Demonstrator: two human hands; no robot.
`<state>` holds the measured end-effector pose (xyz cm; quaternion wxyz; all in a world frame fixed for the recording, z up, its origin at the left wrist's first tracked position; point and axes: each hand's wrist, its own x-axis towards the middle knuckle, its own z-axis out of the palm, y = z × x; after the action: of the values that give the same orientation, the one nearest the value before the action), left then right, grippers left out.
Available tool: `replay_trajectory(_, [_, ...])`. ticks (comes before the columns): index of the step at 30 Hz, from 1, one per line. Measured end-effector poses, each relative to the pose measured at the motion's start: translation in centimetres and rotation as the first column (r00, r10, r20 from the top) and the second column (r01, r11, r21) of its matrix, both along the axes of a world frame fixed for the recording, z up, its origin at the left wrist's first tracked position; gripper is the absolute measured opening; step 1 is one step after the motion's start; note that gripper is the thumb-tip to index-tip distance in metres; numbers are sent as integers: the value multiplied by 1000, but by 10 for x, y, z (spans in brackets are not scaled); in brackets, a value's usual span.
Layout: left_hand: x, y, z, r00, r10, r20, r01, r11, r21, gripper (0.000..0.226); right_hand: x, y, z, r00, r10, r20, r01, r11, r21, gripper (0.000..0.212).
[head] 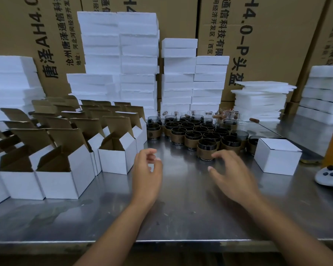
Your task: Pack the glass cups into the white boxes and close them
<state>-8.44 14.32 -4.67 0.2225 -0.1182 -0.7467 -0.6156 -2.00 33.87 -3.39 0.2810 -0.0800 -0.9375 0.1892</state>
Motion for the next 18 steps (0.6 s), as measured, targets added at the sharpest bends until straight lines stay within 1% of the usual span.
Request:
replay_trajectory(2, [-4, -6, -1, 997, 38, -62, -43, 996, -80, 19, -4, -7, -9, 1000, 23, -16, -25, 995, -93, 23])
replay_trajectory(4, [-10, -16, -2, 991, 71, -115, -90, 981, -170, 22, -6, -5, -14, 997, 35, -74, -47, 985, -169, 12])
replay_trajectory(5, [-15, -22, -1, 983, 104, -149, -136, 966, -220, 26, -6, -3, -15, 993, 41, -107, -62, 978, -200, 11])
replay_trajectory(7, [-24, -35, 1, 954, 199, -225, -264, 914, -309, 36, -7, 0, -16, 986, 47, -161, -86, 966, -246, 15])
replay_trajectory(10, [-34, -51, 5, 903, 311, -295, -411, 825, -388, 53, -9, 1, -17, 981, 62, -182, -111, 957, -269, 16])
replay_trajectory(12, [-39, -58, 6, 901, 339, -270, -429, 786, -445, 61, -11, 1, -18, 982, 78, -171, -123, 954, -272, 17])
replay_trajectory(14, [-41, -63, 7, 916, 357, -185, -400, 772, -495, 65, -12, 2, -19, 982, 96, -161, -135, 956, -259, 18])
replay_trajectory(16, [-43, -66, 6, 908, 389, -153, -403, 714, -572, 58, -11, 2, -19, 982, 111, -152, -148, 955, -256, 19])
replay_trajectory(18, [-42, -66, 7, 900, 390, -196, -418, 640, -645, 48, -11, 2, -19, 982, 120, -145, -155, 953, -259, 19])
